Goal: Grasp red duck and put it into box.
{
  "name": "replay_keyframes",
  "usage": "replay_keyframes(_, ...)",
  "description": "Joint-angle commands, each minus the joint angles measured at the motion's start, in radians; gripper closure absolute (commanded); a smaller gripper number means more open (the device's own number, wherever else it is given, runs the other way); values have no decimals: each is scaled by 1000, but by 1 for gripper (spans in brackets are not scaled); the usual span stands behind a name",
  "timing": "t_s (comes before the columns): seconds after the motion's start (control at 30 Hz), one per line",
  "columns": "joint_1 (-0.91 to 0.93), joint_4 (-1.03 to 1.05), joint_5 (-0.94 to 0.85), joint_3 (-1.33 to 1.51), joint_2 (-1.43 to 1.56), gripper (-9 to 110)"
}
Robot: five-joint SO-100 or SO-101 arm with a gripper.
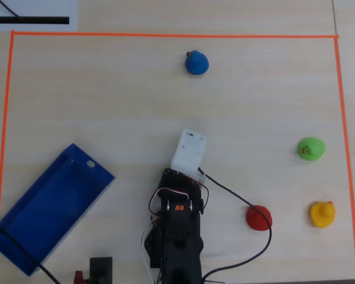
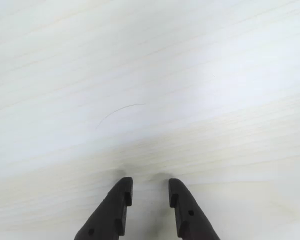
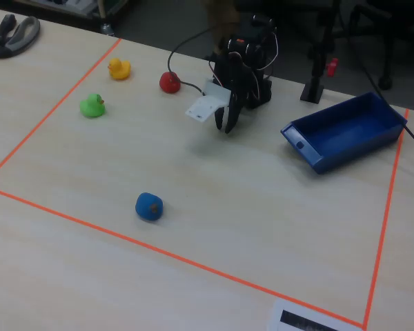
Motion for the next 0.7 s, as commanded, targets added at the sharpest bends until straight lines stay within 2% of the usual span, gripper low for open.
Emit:
replay_keyframes(0.0,8,23,0,-5,-2,94)
replay_keyframes(0.13,25,21,6,-5,-2,96)
replay_keyframes(0.3,118,31,-72,-80,-17,98)
replay_keyframes(0.47,207,20,-117,-333,-304,98)
replay_keyframes(0.67,479,-75,-179,-646,-565,87)
